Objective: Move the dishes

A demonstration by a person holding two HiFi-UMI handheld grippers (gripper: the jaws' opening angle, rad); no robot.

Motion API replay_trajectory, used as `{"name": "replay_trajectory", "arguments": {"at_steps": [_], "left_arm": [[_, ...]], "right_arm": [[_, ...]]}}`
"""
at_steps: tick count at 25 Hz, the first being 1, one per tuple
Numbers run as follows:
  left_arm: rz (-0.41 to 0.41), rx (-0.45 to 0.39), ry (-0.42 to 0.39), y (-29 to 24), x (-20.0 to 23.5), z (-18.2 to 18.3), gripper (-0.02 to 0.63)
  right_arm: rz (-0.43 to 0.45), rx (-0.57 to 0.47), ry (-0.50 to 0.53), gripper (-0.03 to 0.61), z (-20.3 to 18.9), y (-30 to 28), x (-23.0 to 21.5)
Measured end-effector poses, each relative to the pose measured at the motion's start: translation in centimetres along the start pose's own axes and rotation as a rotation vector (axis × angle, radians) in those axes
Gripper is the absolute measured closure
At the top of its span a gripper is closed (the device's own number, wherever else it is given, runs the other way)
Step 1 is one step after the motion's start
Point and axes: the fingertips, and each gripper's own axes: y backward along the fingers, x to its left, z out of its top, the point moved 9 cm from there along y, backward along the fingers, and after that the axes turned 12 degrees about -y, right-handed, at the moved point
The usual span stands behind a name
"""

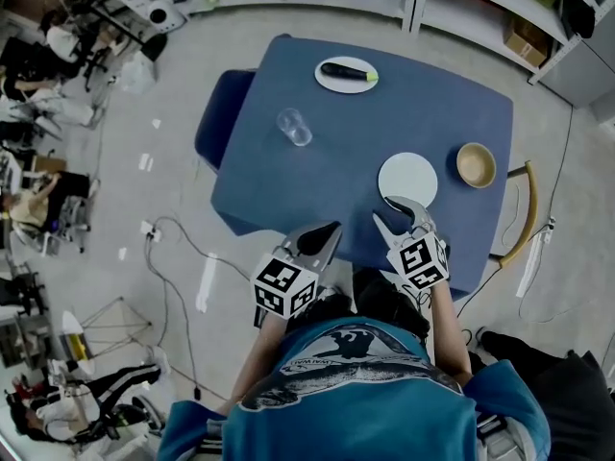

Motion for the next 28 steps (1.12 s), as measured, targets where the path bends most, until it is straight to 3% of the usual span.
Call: {"name": "replay_trajectory", "arguments": {"at_steps": [6, 16, 25, 28], "left_arm": [[0.029, -0.013, -0.008, 5.3, -0.6, -2.5, 0.601], [0.064, -0.087, -0.004, 13.8, -2.5, -6.5, 0.601], [0.026, -0.124, -0.04, 18.4, -5.9, -8.4, 0.6], [0.013, -0.132, -0.054, 19.3, -7.0, -8.5, 0.6]], "right_arm": [[0.041, -0.099, -0.065, 0.448, 1.6, 0.7, 5.1], [0.076, -0.154, -0.094, 0.474, 1.7, 3.1, 15.3], [0.039, -0.231, -0.154, 0.575, 0.9, 7.0, 20.9], [0.049, -0.239, -0.171, 0.575, 0.7, 8.0, 22.0]]}}
